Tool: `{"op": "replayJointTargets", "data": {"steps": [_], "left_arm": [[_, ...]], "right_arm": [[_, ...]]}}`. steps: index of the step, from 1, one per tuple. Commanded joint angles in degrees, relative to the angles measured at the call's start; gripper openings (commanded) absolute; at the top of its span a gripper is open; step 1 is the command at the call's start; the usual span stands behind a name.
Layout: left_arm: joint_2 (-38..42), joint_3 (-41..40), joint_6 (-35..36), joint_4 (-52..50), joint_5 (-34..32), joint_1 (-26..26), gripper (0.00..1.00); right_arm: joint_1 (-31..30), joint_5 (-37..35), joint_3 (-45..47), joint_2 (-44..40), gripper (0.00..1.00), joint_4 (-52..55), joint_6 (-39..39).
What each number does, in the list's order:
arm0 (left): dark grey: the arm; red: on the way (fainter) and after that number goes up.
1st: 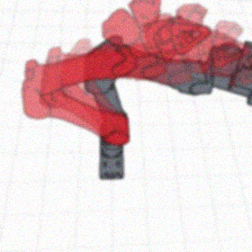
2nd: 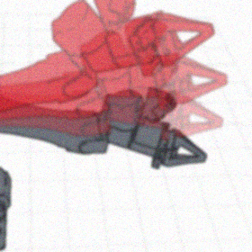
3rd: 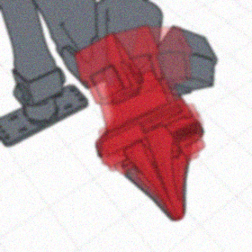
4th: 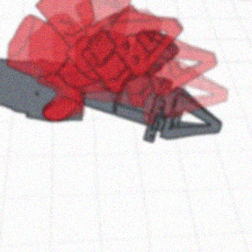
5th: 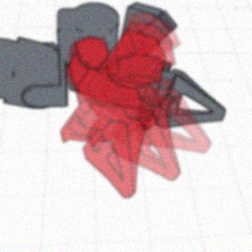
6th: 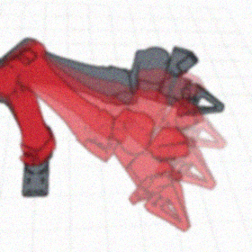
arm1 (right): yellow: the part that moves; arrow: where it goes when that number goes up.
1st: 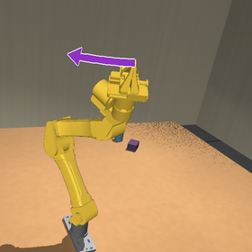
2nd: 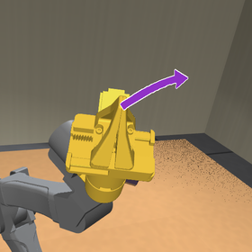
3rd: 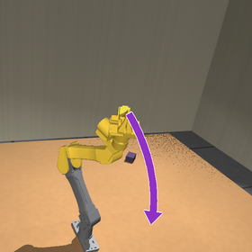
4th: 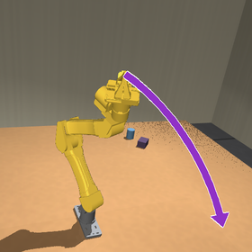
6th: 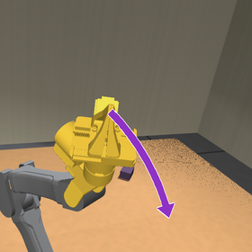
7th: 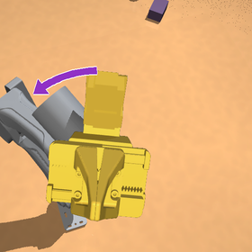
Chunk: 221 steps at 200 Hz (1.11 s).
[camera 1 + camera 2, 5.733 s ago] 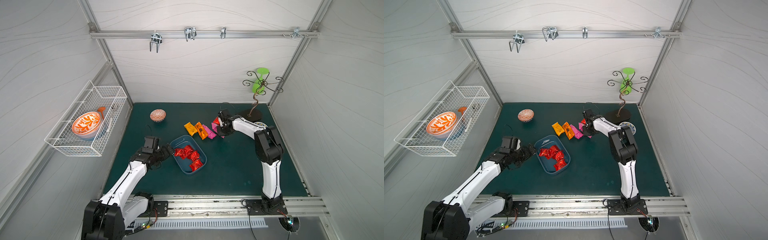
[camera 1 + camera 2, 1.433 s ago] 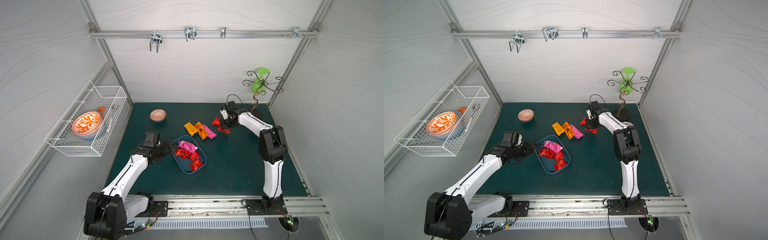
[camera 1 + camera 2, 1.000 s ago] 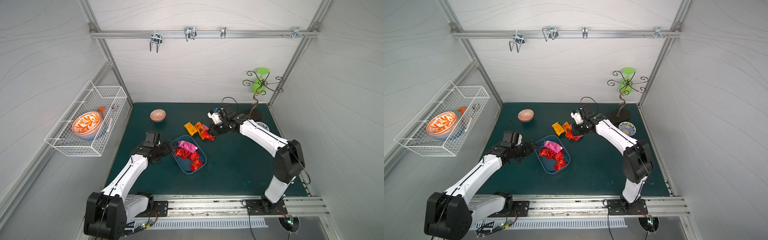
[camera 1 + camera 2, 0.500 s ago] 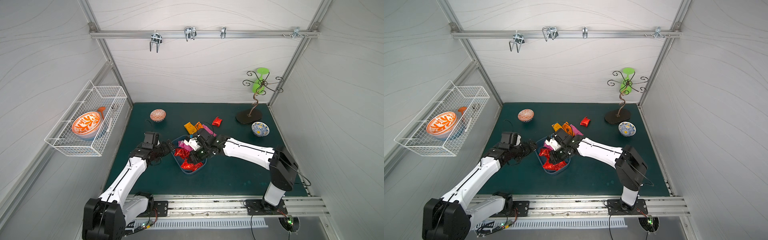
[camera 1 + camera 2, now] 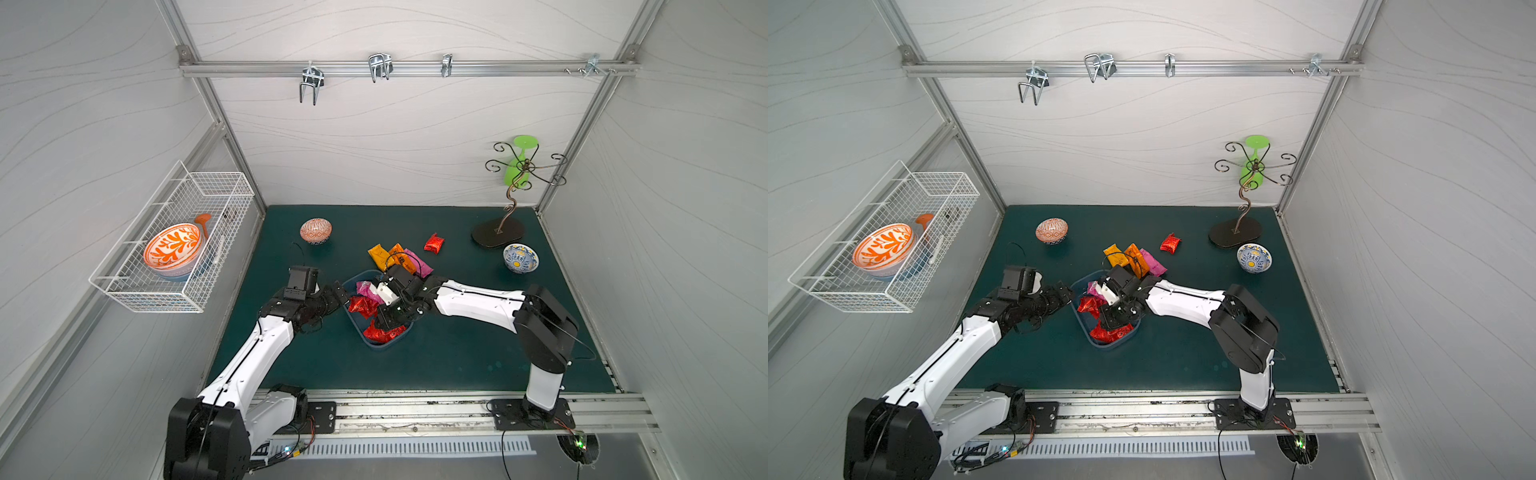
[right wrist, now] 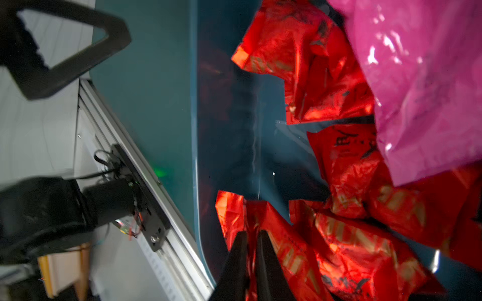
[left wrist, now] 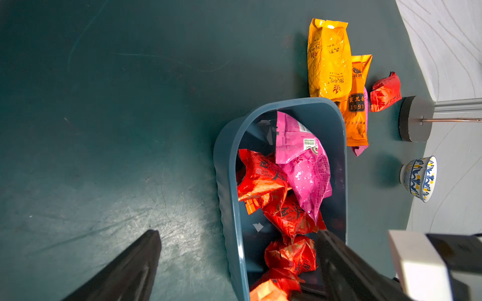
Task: Put the tea bags into the storage box
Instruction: Place the tea bag in the storage box, then pick up the tea bag from the center of the board.
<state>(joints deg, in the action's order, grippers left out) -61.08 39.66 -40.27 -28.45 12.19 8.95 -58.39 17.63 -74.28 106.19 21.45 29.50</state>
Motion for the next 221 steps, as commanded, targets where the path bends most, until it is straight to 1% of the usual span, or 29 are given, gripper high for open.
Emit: {"op": "replayJointTargets", "data": {"steps": [1,18,41,64,87,106,129,178,199,221], "left_arm": [[0.1,0.0,0.1,2.3,-0.5,0.1,0.97],[0.0,0.0,0.2,2.4,-0.4,0.1,0.97],[-0.3,0.2,0.4,2.5,-0.2,0.1,0.97],[-0.9,0.3,0.3,2.7,-0.1,0.1,0.97],[-1.6,0.2,0.0,3.2,0.5,0.1,0.97],[-2.1,0.2,-0.4,3.3,0.6,0.1,0.97],[-2.5,-0.5,-1.6,4.0,1.6,0.1,0.96],[-3.1,-1.6,-3.7,4.5,2.2,0.1,0.96],[-2.6,-0.6,-3.3,1.5,-0.2,0.1,0.96],[-3.0,0.9,-2.9,-4.0,-5.5,0.1,0.97]], "right_arm": [[-0.3,-1.5,-2.0,-0.1,0.33,1.7,-1.4],[1.0,-2.4,-3.8,-1.8,0.4,4.0,-3.7],[5.5,-2.6,-6.0,-4.6,0.46,5.9,-5.3],[11.0,-2.2,-7.4,-5.8,0.48,5.8,-6.0],[16.3,-1.7,-10.3,-4.5,0.48,5.7,-6.6],[19.3,-1.3,-13.4,-1.8,0.48,5.8,-7.1],[21.2,-1.8,-18.9,3.2,0.49,6.9,-8.6],[21.4,-0.5,-31.4,14.5,0.48,8.5,-10.7],[21.2,-1.3,-36.3,19.0,0.48,9.7,-11.7],[21.1,-2.5,-40.4,23.3,0.48,10.0,-11.8]]}}
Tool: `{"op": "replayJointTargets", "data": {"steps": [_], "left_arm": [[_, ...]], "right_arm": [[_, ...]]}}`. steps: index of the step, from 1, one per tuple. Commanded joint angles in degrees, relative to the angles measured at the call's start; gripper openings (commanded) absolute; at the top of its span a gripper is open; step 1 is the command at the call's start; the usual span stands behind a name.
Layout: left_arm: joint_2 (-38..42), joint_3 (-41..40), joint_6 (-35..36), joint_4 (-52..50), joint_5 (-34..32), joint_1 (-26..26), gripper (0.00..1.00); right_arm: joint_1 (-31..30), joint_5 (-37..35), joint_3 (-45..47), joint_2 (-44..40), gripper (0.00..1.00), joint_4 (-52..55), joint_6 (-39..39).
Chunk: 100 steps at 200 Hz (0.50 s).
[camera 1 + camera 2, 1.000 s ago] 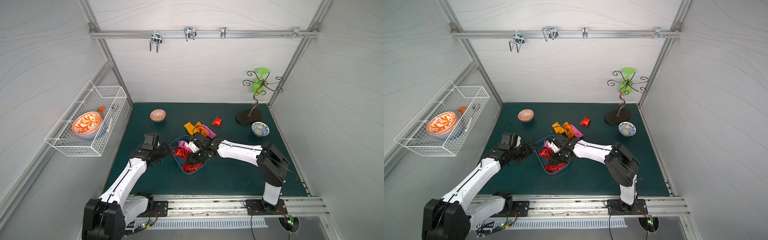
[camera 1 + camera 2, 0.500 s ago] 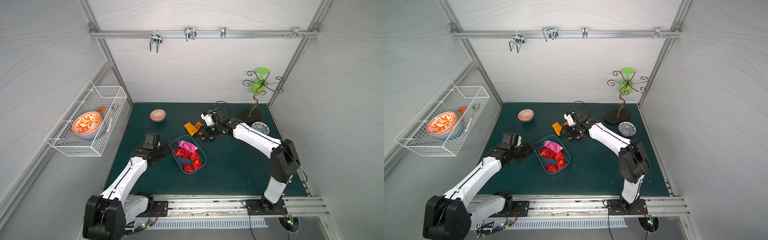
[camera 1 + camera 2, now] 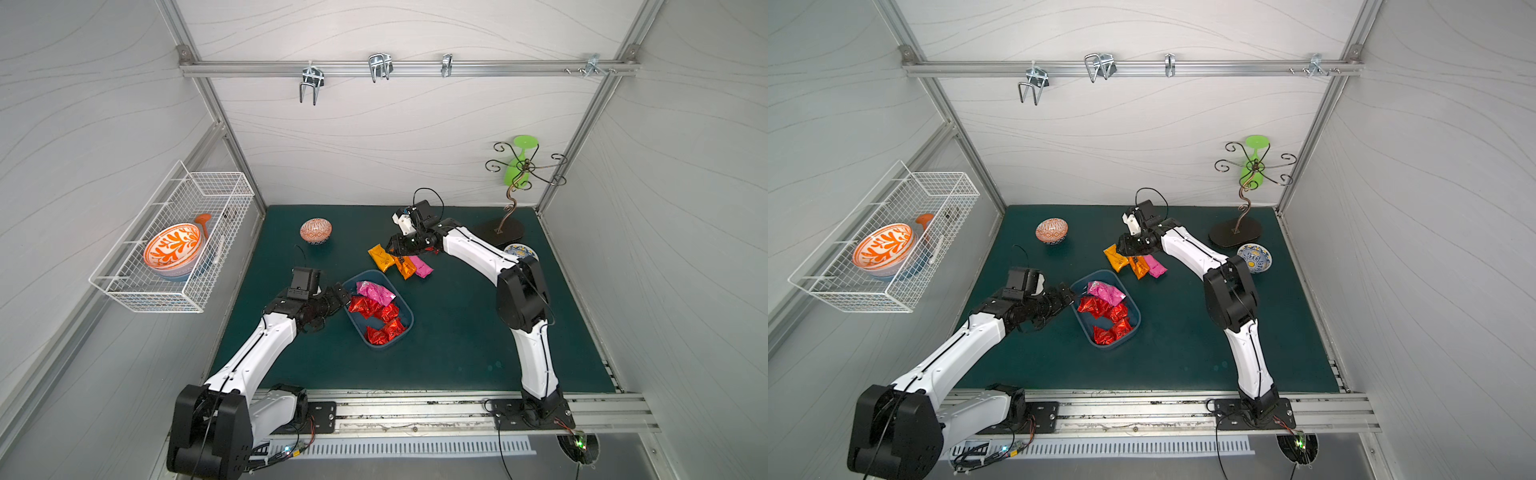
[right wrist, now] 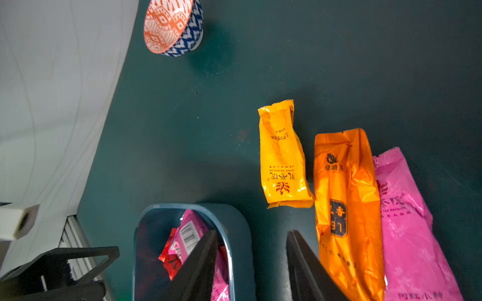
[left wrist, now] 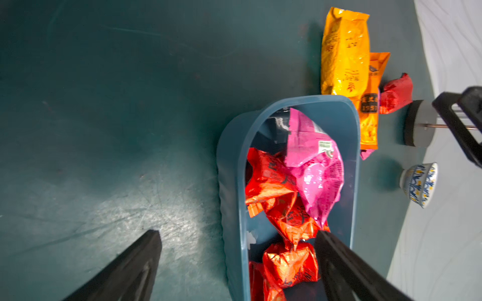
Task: Put the tea bags into the storage box
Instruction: Pick up the tea bag from the center of the board.
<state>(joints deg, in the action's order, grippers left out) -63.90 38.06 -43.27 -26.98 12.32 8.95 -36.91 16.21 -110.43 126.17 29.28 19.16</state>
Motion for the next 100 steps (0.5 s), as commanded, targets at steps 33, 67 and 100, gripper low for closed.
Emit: {"op": "replayJointTargets", "data": {"steps": [33,67,100], "left_arm": [[-0.3,1.6,-0.2,-8.2,-7.5,0.1,0.98],[1.5,-1.9,-2.5,-7.6,-6.8,0.1,0.98],[3.5,-4.0,-3.5,-7.5,-6.3,0.2,0.97]], "right_arm": [[-0.9,-1.4,-8.0,8.5,0.49,1.9,-0.9],[-1.5,-0.1,-11.4,13.1,0.49,2.2,0.7],[-1.7,-0.9,-11.3,14.2,0.48,1.8,0.7]]}}
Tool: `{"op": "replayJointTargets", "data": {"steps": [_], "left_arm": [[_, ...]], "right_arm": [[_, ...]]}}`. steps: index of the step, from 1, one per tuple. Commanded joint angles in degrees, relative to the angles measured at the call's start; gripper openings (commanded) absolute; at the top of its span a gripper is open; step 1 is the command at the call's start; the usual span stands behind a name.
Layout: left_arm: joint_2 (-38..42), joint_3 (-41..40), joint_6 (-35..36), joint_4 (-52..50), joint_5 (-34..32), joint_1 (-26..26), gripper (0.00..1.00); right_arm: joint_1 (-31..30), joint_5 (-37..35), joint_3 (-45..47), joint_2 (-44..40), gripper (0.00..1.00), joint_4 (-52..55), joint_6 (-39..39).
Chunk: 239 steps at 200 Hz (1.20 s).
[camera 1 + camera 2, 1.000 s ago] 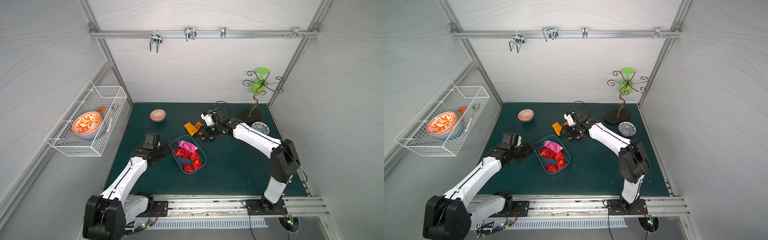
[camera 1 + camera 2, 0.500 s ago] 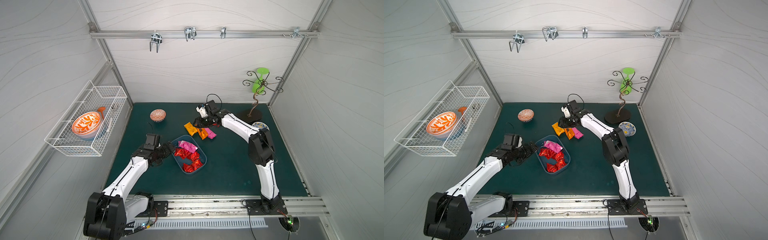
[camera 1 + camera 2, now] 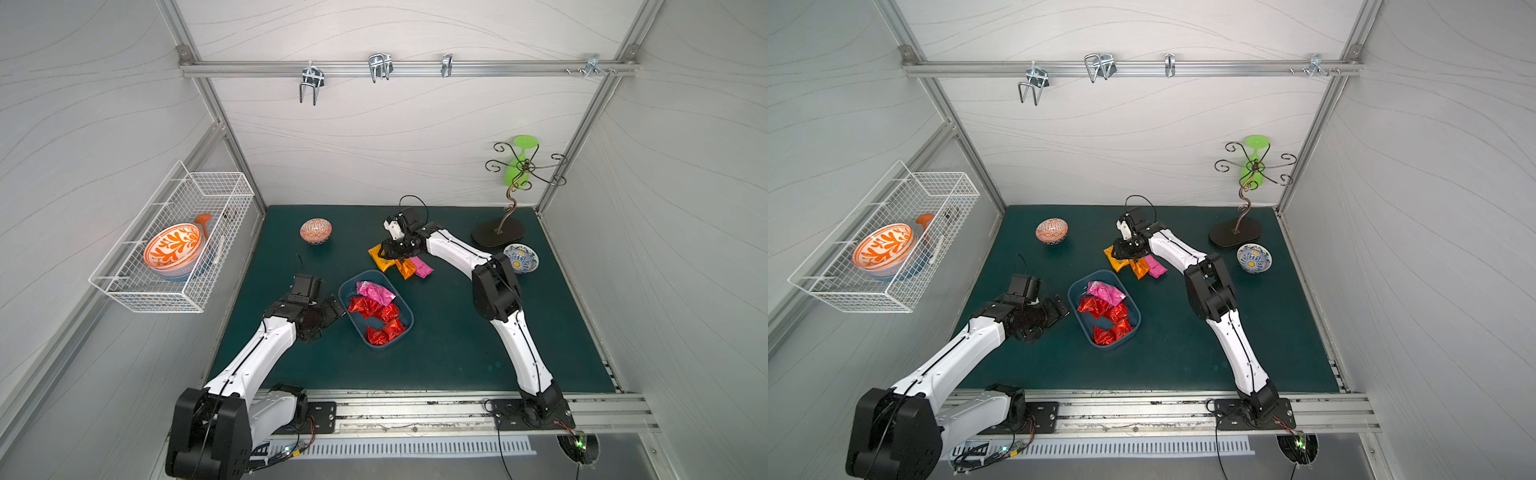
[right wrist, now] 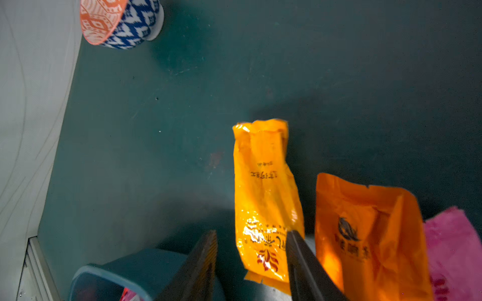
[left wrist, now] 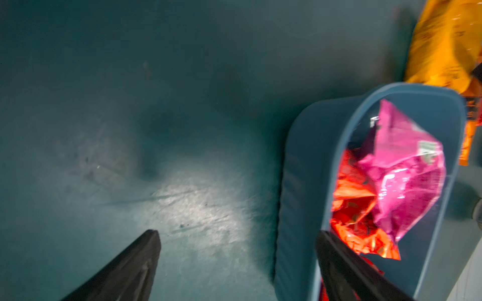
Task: Put the tea bags into the storage box
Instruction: Pick up the tea bag from the center of the board.
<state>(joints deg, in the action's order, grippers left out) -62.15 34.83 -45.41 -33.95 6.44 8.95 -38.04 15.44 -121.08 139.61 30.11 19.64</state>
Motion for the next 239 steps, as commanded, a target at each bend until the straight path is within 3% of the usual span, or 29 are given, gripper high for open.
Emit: {"op": "replayJointTargets", "data": {"steps": [1,57,104,168,214,228,239], "left_arm": [[1.8,-0.8,-1.4,-0.5,-0.4,0.2,0.97],[1.6,-0.6,-1.4,0.6,0.3,0.1,0.97],[1.8,-0.6,-1.9,1.4,0.6,0.1,0.97],[2.5,-0.9,-1.9,1.5,0.8,0.1,0.97],[2.5,-1.1,-1.9,2.0,0.8,0.1,0.97],[2.5,-1.1,-1.9,2.1,0.8,0.1,0.97],[2.6,-1.0,-2.0,2.2,0.8,0.1,0.97]], "right_arm": [[-0.5,-0.2,-0.6,0.7,0.48,1.0,0.2],[-0.5,-3.6,1.5,-0.4,0.49,1.7,-1.6],[-0.6,-8.7,9.4,-7.1,0.58,-1.6,-0.2],[-0.7,-9.0,4.0,-1.3,0.59,2.6,1.1],[-0.7,-10.9,3.8,0.5,0.46,3.6,0.4],[-0.7,-10.9,3.0,1.5,0.47,4.6,0.3],[-0.7,-11.0,2.3,2.1,0.53,5.5,0.4]]}}
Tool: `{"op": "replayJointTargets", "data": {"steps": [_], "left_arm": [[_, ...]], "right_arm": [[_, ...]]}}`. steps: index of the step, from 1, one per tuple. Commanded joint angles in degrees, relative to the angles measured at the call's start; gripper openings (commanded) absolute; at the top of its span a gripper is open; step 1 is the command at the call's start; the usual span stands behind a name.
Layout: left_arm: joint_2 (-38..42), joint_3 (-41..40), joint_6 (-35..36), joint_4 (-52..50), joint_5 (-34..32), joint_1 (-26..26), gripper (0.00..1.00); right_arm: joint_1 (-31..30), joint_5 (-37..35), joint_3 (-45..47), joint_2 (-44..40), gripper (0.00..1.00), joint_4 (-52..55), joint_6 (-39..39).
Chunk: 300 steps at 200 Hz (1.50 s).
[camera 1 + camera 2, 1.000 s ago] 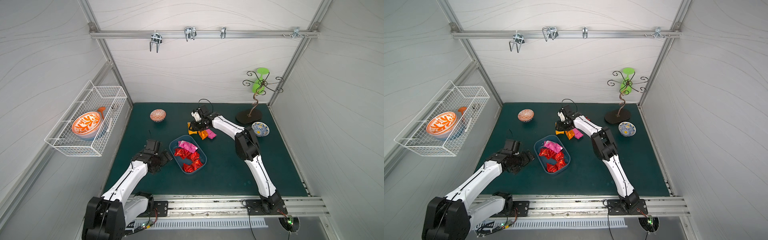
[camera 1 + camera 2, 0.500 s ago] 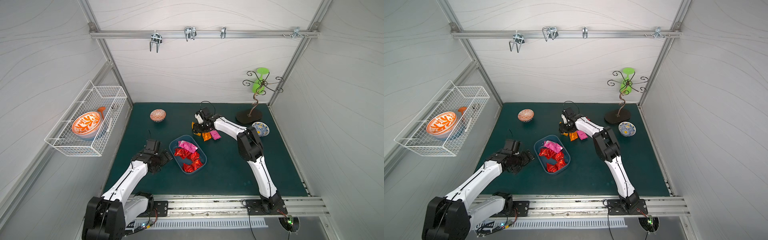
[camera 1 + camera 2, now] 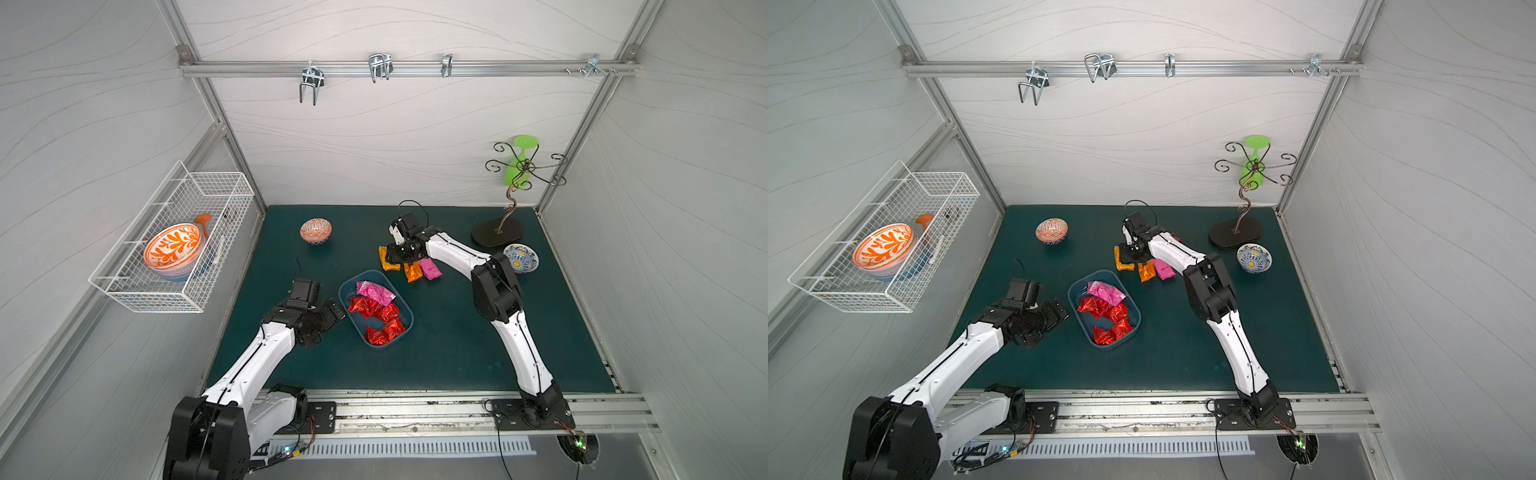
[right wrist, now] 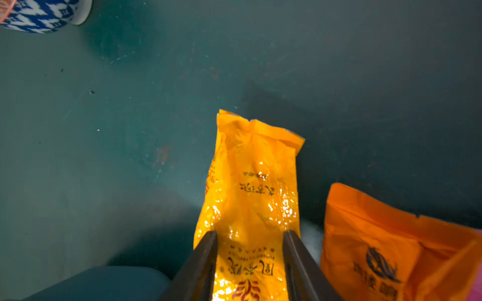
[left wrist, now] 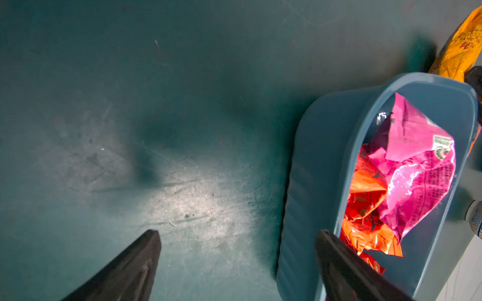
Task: Put the tea bags into the storage box
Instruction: Pick up the tea bag from the center of the board.
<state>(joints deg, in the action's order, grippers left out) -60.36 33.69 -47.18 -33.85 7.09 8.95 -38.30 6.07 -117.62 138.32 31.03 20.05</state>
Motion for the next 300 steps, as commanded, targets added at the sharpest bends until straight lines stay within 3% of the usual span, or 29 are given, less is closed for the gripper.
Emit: {"op": "replayJointTargets", "data": {"steps": [1,39,67,87,111,124,165,242,300], "left_arm": [[0.8,0.1,-0.2,2.1,0.1,0.1,0.97],[0.9,0.0,-0.2,2.2,0.3,0.2,0.97],[0.7,0.1,-0.2,2.4,0.4,0.2,0.97],[0.7,0.4,-0.3,2.3,0.5,0.1,0.97],[0.7,0.4,-0.3,2.3,0.3,0.1,0.97],[0.7,0.4,-0.4,2.4,0.4,0.1,0.97],[0.3,1.4,0.2,3.0,0.4,0.1,0.97],[-8.5,15.9,9.1,3.0,3.7,1.1,0.96],[-15.1,20.5,9.6,3.6,3.1,3.4,0.96]], "right_arm": [[-0.4,-1.6,-1.3,3.5,0.53,4.7,-0.1],[-0.4,-3.4,-1.7,4.5,0.73,6.2,-0.6],[-0.5,-2.4,-1.6,5.0,0.73,6.2,-0.7],[-0.4,-1.2,-1.3,4.8,0.63,5.4,-0.6],[-0.4,-0.9,-0.7,4.0,0.35,4.5,-0.6],[-0.4,-0.7,-0.6,3.7,0.24,4.5,-0.8],[0.1,0.5,0.5,0.8,0.09,4.2,-0.8],[0.4,3.6,11.7,-15.8,0.03,2.1,-4.2],[-6.4,6.3,26.6,-30.6,0.03,1.9,-8.1]]}}
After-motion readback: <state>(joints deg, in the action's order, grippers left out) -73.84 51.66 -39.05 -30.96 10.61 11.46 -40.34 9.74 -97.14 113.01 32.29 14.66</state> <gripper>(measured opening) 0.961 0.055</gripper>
